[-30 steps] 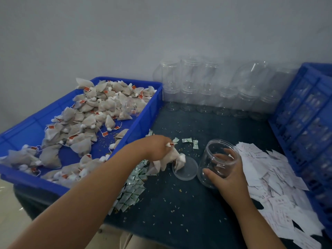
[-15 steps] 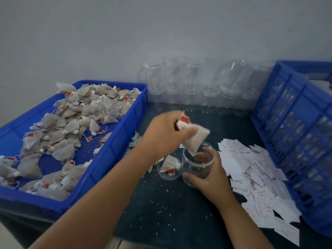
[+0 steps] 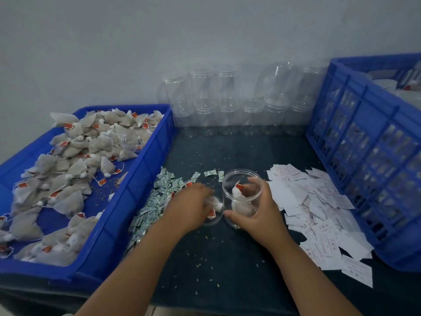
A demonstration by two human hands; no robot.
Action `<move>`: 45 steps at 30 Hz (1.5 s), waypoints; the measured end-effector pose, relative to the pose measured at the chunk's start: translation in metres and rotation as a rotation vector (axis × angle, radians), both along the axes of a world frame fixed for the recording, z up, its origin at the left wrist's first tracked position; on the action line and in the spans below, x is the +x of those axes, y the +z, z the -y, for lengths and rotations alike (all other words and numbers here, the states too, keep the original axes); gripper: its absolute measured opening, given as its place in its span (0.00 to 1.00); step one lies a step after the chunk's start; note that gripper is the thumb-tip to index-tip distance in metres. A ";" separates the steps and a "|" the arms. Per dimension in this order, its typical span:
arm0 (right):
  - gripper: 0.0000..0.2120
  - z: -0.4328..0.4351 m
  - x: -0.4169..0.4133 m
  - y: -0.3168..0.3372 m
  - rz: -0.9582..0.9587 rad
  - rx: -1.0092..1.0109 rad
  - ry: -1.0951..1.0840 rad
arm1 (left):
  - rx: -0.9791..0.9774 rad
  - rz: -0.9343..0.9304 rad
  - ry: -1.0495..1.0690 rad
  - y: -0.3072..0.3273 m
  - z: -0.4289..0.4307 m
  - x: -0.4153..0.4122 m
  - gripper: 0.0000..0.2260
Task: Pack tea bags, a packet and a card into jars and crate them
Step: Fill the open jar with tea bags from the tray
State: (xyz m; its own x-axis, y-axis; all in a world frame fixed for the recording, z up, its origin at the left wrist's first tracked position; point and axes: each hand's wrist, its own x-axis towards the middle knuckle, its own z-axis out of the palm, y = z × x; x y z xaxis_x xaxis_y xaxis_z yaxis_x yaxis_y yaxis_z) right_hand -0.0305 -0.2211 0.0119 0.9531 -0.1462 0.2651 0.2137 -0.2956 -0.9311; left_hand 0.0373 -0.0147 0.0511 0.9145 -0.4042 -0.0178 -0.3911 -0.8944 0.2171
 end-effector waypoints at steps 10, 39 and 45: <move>0.44 0.001 0.001 -0.004 -0.006 -0.013 -0.005 | -0.857 0.213 0.223 0.040 0.024 -0.019 0.08; 0.46 0.001 -0.002 -0.004 -0.026 -0.064 0.018 | -0.715 0.161 0.370 0.075 -0.025 -0.021 0.04; 0.47 0.001 -0.002 -0.001 -0.023 -0.062 0.048 | -0.618 -0.054 0.107 0.096 0.023 -0.024 0.04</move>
State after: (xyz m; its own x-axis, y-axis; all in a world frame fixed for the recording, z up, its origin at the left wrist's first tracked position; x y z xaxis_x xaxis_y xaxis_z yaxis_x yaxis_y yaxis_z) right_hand -0.0326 -0.2224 0.0111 0.9645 -0.0845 0.2502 0.2076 -0.3429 -0.9161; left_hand 0.0133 -0.0374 0.1474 0.9549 -0.2605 0.1428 -0.2803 -0.6308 0.7235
